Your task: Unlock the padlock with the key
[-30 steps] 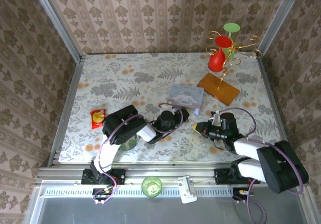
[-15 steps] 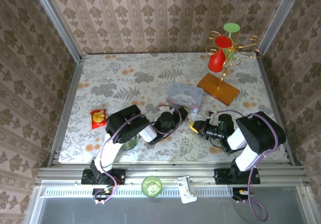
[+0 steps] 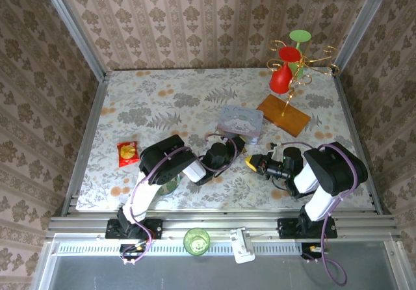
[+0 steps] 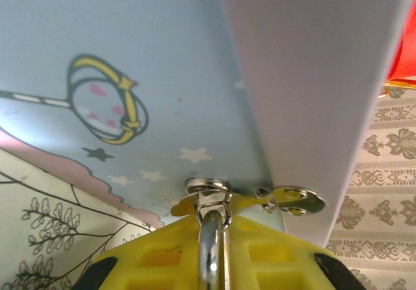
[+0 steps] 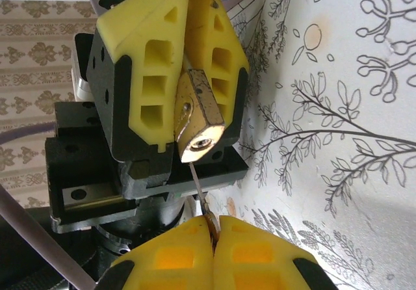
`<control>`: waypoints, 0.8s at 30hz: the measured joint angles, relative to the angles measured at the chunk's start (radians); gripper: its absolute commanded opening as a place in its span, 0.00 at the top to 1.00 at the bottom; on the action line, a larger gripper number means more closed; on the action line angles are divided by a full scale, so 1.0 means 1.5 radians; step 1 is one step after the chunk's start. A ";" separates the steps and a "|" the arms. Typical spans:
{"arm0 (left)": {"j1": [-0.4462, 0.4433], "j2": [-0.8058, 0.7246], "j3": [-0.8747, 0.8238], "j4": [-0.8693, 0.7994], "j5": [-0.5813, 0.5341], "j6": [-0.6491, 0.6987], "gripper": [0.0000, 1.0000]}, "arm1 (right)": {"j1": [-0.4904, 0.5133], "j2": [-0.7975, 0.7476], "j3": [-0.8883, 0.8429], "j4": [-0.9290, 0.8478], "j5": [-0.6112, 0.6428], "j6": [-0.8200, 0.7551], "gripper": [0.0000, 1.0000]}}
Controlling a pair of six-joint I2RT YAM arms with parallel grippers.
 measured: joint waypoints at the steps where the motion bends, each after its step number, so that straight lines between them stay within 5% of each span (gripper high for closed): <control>1: 0.000 0.000 0.000 0.000 -0.001 0.000 1.00 | -0.001 0.003 0.002 0.004 0.000 0.002 1.00; 24: -0.003 0.000 0.002 0.000 -0.014 -0.017 1.00 | -0.023 0.047 0.029 0.012 -0.018 0.026 1.00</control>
